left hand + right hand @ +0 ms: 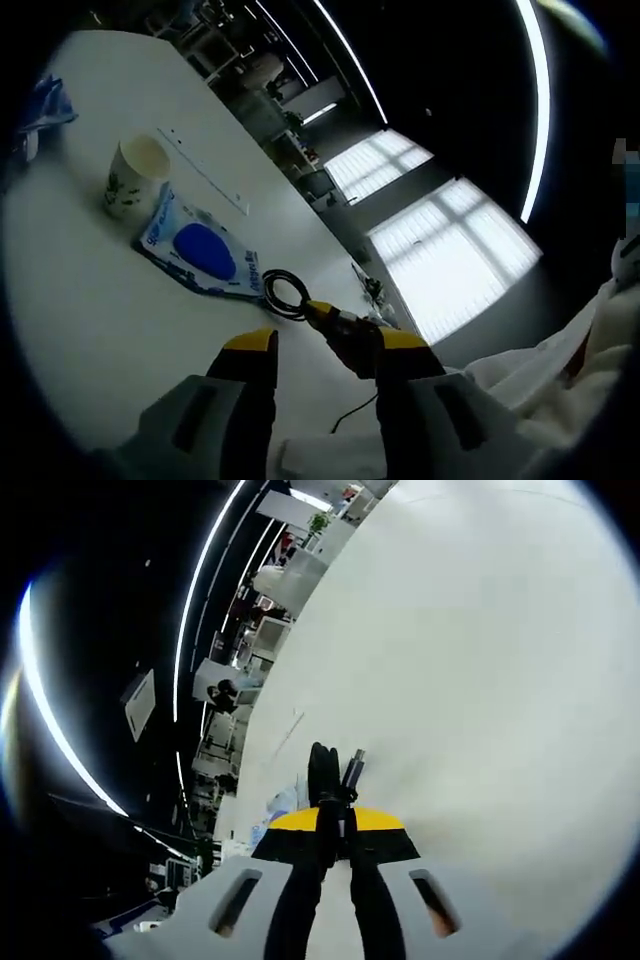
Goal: Arrange the tabletop items into an orderly group along one side of the table until the central work area is clear of visible clutter.
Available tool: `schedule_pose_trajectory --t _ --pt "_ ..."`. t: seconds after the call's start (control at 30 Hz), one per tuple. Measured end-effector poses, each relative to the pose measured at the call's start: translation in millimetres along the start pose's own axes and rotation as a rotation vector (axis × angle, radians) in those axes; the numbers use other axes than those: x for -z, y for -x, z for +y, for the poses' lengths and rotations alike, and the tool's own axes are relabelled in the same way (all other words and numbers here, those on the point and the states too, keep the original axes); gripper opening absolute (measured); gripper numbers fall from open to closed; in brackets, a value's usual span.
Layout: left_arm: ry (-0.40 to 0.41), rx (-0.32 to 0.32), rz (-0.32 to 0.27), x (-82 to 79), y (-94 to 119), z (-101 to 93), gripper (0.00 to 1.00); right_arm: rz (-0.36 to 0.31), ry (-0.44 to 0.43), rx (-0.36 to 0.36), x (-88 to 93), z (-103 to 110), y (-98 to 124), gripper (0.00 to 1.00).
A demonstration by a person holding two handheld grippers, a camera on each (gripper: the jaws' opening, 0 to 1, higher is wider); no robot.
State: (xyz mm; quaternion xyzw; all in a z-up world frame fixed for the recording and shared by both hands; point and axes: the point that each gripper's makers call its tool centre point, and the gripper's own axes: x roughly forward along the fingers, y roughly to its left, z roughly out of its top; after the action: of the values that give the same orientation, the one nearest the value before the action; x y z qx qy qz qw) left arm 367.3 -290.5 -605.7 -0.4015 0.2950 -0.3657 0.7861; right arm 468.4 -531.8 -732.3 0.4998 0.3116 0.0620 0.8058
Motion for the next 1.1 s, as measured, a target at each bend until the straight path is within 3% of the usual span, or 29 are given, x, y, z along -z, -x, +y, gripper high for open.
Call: schedule_pose_trajectory --t 0.17,0.47,0.73,0.9,1.1 --pt "0.029 -0.017 -0.016 -1.7 4 9.8 0.38 -0.009 -0.001 0.023 -1.6 -5 -2 0.07" --pt "0.037 -0.01 -0.018 -2.3 2 10.0 0.38 -0.028 0.019 0.07 -6.8 -12 -7 0.08" --pt "0.043 -0.006 -0.026 -4.5 4 10.6 0.39 -0.019 0.078 0.12 -6.2 -18 -8 0.09" --pt "0.061 0.002 -0.039 -6.5 5 10.2 0.39 -0.006 0.193 0.17 -2.7 -22 -5 0.12" --pt "0.074 0.013 -0.042 -7.0 5 8.6 0.41 -0.034 0.199 0.144 -7.1 -16 1 0.14"
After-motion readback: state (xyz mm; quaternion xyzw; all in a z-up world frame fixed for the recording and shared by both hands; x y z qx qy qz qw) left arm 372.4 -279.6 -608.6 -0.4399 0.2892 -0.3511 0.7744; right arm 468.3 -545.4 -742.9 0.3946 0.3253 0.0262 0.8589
